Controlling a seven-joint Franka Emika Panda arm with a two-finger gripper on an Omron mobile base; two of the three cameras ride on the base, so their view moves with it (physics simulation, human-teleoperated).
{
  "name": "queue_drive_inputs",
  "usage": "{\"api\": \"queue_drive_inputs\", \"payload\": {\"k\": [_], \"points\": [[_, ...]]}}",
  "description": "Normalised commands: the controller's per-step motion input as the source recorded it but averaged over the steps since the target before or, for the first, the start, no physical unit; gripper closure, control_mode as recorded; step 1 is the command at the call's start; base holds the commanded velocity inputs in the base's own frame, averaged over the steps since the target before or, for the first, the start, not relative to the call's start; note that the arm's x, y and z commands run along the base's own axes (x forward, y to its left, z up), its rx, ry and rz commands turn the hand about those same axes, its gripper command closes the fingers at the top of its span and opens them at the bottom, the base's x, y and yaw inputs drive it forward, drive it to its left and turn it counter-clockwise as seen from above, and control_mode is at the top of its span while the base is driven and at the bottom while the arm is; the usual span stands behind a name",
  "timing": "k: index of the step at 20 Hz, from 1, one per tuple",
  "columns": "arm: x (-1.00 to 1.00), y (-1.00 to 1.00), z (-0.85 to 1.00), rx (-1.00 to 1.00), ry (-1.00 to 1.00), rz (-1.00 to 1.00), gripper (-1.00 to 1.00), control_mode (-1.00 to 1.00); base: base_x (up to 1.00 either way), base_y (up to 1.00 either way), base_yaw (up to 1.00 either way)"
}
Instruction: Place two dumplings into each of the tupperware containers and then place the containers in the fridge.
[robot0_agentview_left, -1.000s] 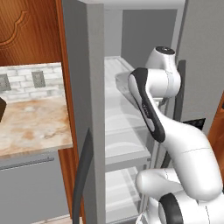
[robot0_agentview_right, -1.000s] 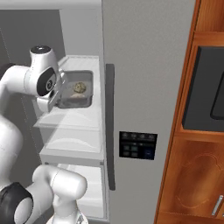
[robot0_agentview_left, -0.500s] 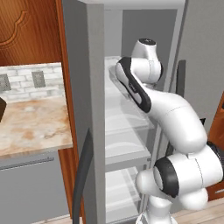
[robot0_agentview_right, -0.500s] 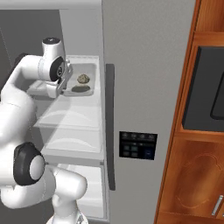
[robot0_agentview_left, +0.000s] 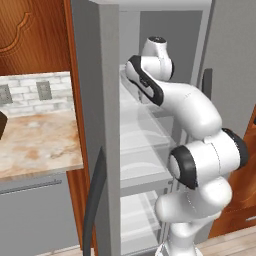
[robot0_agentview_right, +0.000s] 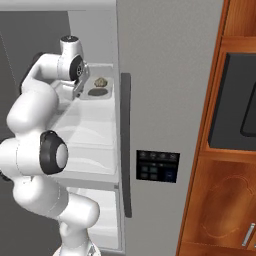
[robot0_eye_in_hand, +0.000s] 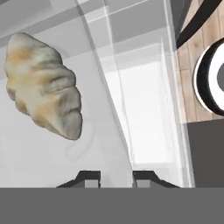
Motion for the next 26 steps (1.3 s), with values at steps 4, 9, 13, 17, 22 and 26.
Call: {"api": "queue_drive_inputs", "payload": {"k": [4, 9, 13, 17, 22, 26], "points": [[0.51, 0.08, -0.01, 0.0, 0.0, -0.1, 1.0, -1.0, 0.0, 0.0, 0.0], [0.49, 0.07, -0.19, 0.0, 0.0, -0.14, 1.0, -1.0, 0.0, 0.0, 0.0], [0.45, 0.0, -0.28, 0.0, 0.0, -0.03, 1.0, -1.0, 0.0, 0.0, 0.0], [0.19, 0.0, -0.44, 0.0, 0.0, 0.0, 1.0, -1.0, 0.0, 0.0, 0.0], [0.11, 0.0, -0.56, 0.0, -0.01, 0.0, 1.0, -1.0, 0.0, 0.0, 0.0], [0.24, 0.0, -0.38, 0.0, -0.02, 0.0, 1.0, -1.0, 0.0, 0.0, 0.0]]}}
